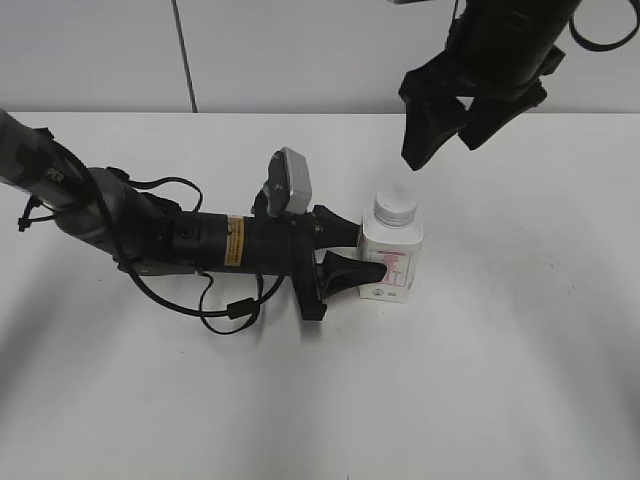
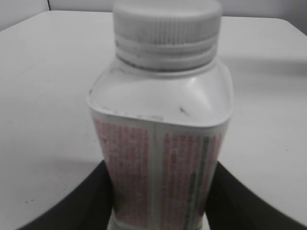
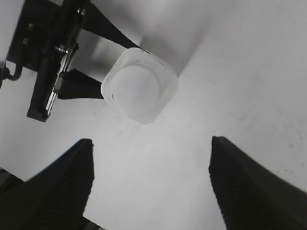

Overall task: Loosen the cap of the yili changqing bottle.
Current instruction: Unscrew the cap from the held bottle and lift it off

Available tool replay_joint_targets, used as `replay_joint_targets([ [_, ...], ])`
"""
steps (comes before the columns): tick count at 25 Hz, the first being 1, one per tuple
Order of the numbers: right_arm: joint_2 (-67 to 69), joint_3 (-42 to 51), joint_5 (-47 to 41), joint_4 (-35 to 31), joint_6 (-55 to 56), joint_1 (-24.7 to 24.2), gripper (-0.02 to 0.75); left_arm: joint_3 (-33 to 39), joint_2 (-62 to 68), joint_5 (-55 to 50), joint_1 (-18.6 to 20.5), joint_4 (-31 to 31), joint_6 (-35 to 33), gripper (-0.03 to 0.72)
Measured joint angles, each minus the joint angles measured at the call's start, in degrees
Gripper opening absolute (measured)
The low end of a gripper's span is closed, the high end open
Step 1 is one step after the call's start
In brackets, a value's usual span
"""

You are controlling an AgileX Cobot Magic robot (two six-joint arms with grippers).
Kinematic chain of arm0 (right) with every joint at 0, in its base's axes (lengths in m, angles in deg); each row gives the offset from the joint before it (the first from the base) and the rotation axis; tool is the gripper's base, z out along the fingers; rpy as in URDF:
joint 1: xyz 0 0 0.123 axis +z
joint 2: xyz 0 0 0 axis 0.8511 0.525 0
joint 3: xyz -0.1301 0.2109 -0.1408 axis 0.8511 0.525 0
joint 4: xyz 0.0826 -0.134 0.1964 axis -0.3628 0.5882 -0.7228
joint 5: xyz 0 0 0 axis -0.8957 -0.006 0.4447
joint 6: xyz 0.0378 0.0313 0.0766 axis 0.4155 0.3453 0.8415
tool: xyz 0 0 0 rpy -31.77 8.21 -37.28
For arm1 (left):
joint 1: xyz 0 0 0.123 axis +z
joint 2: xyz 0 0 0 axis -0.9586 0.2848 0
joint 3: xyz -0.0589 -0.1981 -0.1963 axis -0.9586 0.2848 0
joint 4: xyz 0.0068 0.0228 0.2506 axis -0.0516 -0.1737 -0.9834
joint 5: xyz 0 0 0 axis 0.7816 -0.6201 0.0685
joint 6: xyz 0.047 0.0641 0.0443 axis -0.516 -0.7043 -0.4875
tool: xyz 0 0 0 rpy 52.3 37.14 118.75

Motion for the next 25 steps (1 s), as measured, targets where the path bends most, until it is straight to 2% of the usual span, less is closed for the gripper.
replay_joint_targets([
  [5,4.34,-3.29,-0.05,-0.91,3.20,0.37,0.588,0.00,0.00,0.00,0.00,0.02,0.00,0.361],
  [25,10.57,-3.35,-0.11,-3.30,4.19,0.74,0.588,0.00,0.00,-0.10,0.00,0.75,0.00,0.360],
])
